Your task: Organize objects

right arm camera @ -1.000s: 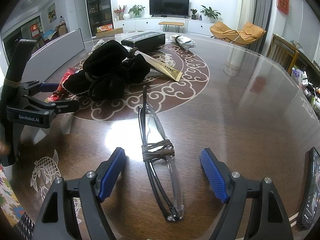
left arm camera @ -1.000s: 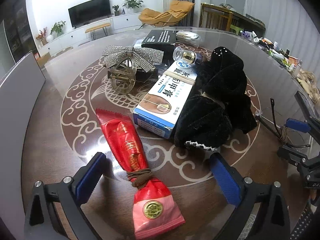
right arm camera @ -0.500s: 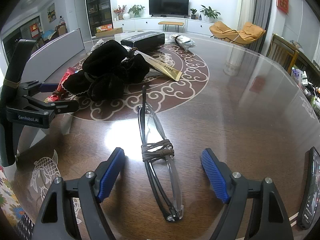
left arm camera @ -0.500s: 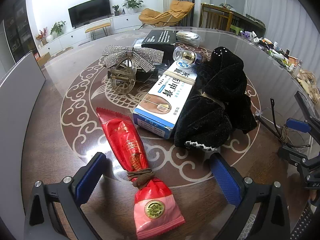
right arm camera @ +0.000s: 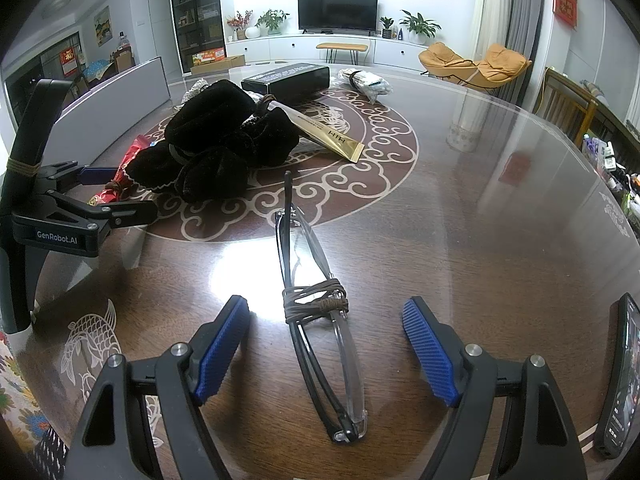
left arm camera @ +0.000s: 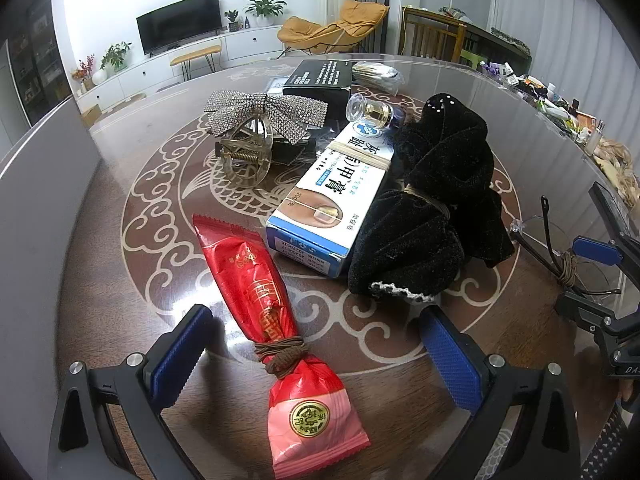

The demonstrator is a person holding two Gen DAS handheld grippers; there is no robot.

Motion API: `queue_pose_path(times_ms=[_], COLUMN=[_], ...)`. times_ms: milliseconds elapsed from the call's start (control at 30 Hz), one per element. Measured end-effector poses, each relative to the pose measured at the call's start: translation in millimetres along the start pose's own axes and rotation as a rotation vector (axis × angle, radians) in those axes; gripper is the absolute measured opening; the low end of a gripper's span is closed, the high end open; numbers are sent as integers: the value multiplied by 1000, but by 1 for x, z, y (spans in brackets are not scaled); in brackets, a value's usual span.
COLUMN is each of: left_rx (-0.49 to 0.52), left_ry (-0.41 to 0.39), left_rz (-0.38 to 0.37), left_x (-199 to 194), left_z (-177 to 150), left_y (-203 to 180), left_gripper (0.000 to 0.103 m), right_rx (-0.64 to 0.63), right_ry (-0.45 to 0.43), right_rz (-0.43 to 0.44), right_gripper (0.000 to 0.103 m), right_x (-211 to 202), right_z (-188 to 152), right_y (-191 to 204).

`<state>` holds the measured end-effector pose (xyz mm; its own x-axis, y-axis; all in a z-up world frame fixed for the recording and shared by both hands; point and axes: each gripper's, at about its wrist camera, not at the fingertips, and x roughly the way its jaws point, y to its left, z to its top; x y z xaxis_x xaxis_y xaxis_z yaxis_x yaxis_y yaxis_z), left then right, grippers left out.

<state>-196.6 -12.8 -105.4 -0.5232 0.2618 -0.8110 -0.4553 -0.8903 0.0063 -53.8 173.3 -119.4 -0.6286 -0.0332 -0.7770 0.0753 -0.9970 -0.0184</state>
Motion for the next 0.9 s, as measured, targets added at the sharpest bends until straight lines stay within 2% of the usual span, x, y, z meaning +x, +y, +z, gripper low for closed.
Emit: queue_pose_path(times_ms=[900], left_rx=[1], left_ry=[0], left_rz=[-1], left_x=[-1], left_z=[0], left_y=[1], left_gripper=[103], right_rx=[-6], right_ry=[5], right_rz=[5], right_gripper=[84], right_x=[1], right_z=[-1], right_y=[1])
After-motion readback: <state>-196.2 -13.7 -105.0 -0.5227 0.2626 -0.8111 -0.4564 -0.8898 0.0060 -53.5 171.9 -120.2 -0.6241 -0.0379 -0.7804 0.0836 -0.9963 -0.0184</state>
